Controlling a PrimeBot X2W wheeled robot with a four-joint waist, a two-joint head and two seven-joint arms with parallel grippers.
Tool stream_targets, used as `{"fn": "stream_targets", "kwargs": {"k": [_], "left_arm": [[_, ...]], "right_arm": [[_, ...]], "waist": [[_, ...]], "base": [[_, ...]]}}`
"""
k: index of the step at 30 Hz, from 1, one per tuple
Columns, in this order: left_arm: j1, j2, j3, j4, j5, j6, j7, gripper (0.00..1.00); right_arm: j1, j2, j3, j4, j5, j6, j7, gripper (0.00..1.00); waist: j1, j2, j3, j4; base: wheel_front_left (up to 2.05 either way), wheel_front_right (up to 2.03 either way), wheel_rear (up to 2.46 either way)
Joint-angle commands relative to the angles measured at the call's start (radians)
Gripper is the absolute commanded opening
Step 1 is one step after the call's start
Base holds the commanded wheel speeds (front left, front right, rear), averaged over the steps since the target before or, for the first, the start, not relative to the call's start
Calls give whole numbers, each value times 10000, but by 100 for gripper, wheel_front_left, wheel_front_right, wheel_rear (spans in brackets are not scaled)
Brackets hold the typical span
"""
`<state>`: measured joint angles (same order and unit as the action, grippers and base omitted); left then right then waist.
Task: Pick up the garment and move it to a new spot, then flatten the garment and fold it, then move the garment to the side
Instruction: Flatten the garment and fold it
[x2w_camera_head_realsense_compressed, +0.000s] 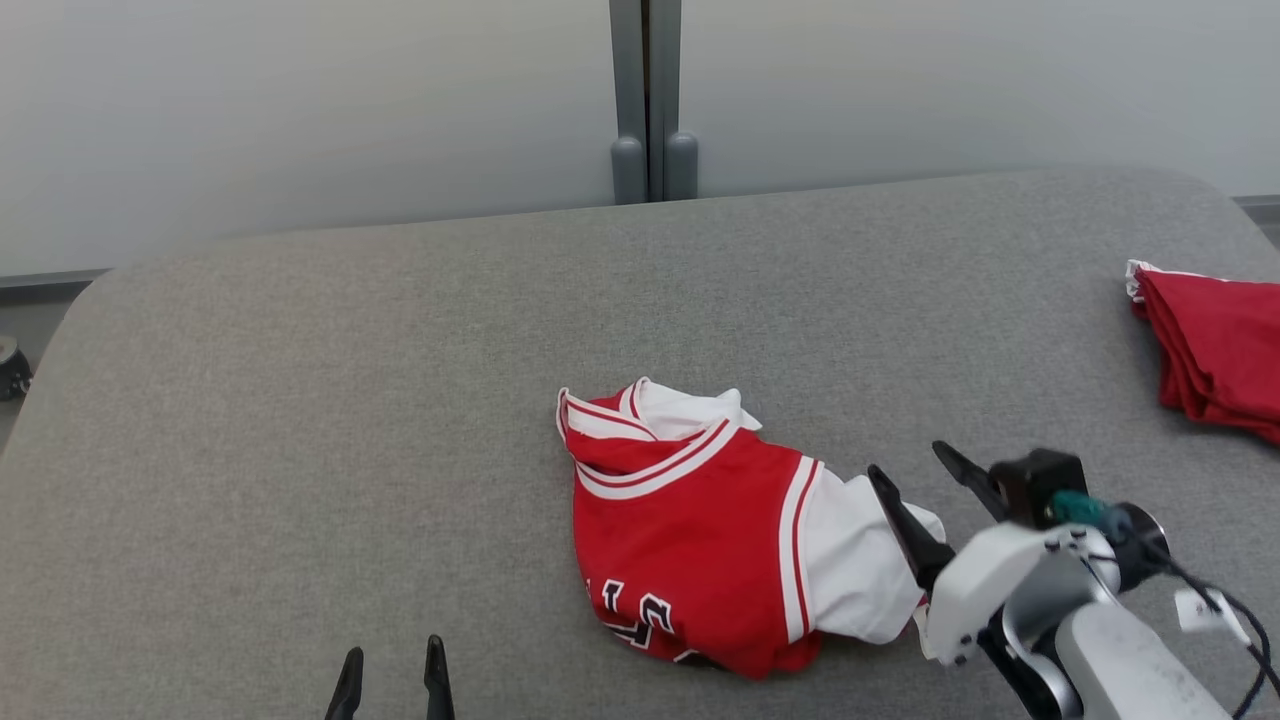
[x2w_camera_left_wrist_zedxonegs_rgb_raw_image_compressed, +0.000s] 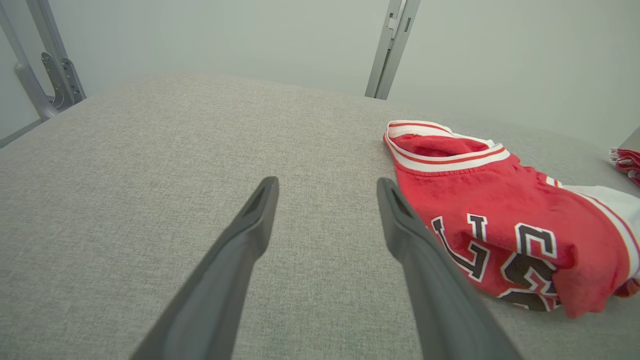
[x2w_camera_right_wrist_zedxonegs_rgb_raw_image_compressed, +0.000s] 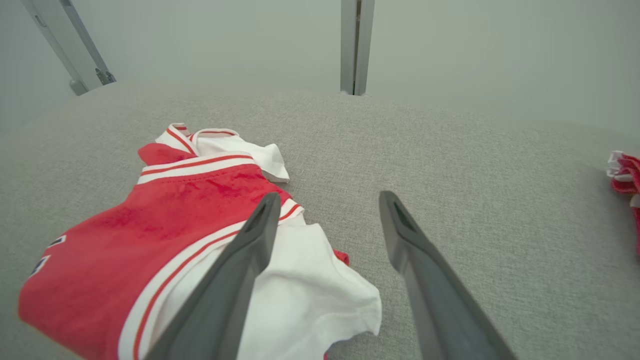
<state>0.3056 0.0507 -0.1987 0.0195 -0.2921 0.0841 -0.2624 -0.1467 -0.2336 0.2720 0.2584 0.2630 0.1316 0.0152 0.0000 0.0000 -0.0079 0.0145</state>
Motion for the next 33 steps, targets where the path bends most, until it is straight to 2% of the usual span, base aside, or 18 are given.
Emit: {"fn": "stream_targets", "kwargs": {"k": [1, 7, 17, 26, 27, 28, 29, 30, 33], "left_arm": [[-227, 10, -56, 30, -42, 67, -30, 100], [-695, 13, -431, 146, -177, 130, -30, 100], [-1254, 12, -1060, 363, -385, 304, -30, 100], [-1398, 12, -1070, 398, -459, 383, -30, 100], [-1420, 12, -1080, 406, -473, 375, -30, 100], [-1443, 12, -1105, 418, -482, 368, -30, 100], [-1457, 12, -1125, 424, -492, 372, -30, 100], [-1466, 12, -1145, 429, -501, 385, -30, 100], [-1459, 13, -1186, 426, -497, 424, -30, 100]], "right_arm": [[-449, -56, 165, 143, 400, -19, 555, 100], [-2356, -571, 1372, 1080, 1352, -14, 2986, 100], [-4089, -958, 2809, 2734, 2599, -16, 4366, 100], [-4561, -1169, 3710, 3317, 3822, -16, 5090, 100], [-4584, -1169, 3792, 3344, 3940, -16, 5145, 93], [-4601, -1162, 3907, 3328, 4092, -16, 5194, 56], [-4628, -1156, 3988, 3255, 4235, -16, 5147, 25], [-4689, -1164, 4065, 3180, 4396, -16, 5043, 0], [-4797, -1144, 4177, 2868, 4939, -16, 4725, 0]], "waist": [[0, 0, 118, 47], [0, 0, 598, 321], [0, 0, 1027, 910], [0, 0, 1126, 1057], [0, 0, 1135, 1051], [0, 0, 1141, 1046], [0, 0, 1146, 1042], [0, 0, 1145, 1036], [0, 0, 1114, 992]], "base": [[0, 0, 0], [0, 0, 0], [0, 0, 0], [0, 0, 0], [0, 0, 0], [0, 0, 0], [0, 0, 0], [0, 0, 0], [0, 0, 0]]}}
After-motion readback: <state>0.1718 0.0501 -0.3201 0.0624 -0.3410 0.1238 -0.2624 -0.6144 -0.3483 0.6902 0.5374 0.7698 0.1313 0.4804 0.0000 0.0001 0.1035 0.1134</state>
